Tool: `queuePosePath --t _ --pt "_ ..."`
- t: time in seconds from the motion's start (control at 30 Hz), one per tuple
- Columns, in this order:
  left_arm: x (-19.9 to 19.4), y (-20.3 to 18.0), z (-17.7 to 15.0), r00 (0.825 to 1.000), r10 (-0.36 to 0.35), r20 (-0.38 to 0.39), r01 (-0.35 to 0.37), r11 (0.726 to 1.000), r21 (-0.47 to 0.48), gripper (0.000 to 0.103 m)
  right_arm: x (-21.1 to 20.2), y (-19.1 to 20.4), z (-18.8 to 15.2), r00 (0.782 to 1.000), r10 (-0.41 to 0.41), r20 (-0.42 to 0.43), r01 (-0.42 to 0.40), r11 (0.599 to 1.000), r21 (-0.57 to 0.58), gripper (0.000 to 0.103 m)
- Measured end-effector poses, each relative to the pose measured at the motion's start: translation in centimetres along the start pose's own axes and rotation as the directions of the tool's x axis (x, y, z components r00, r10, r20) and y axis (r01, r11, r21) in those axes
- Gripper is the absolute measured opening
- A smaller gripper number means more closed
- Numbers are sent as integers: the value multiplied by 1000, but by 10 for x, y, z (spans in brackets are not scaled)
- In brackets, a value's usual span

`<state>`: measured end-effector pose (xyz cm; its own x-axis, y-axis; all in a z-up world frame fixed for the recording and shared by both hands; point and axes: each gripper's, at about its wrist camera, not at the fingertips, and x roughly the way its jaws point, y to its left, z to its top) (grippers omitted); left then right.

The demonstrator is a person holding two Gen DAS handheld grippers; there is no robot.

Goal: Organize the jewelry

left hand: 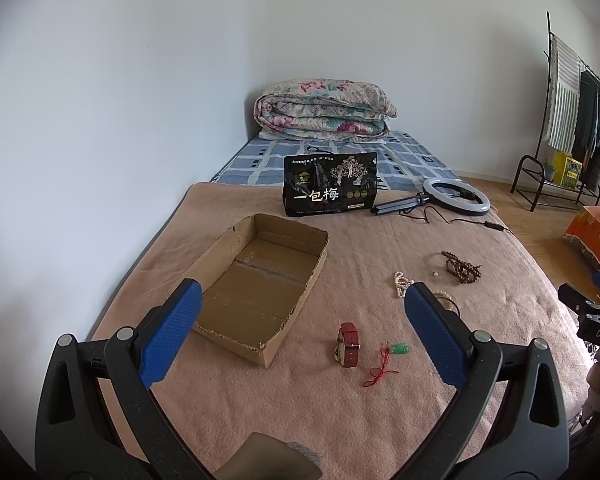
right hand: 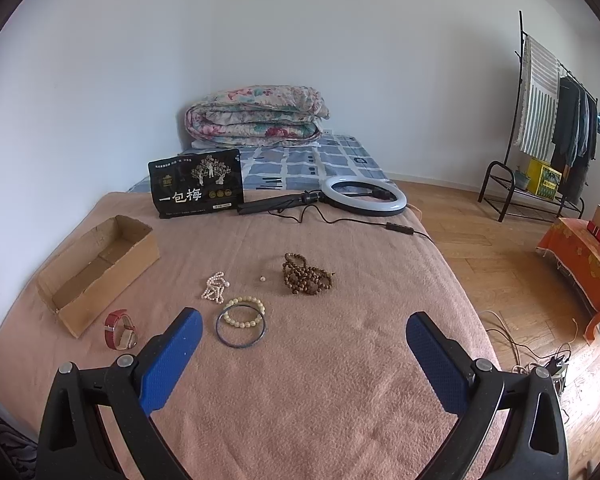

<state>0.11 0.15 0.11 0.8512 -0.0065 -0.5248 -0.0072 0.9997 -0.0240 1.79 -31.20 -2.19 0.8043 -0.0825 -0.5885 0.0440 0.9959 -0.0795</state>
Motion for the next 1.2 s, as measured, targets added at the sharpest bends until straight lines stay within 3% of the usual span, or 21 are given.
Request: queuePosePath --t 1.2 --pt "-1 4 3 1000 2 -1 -2 1000 -2 103 1 0 -2 1000 3 -8 -3 1000 0 103"
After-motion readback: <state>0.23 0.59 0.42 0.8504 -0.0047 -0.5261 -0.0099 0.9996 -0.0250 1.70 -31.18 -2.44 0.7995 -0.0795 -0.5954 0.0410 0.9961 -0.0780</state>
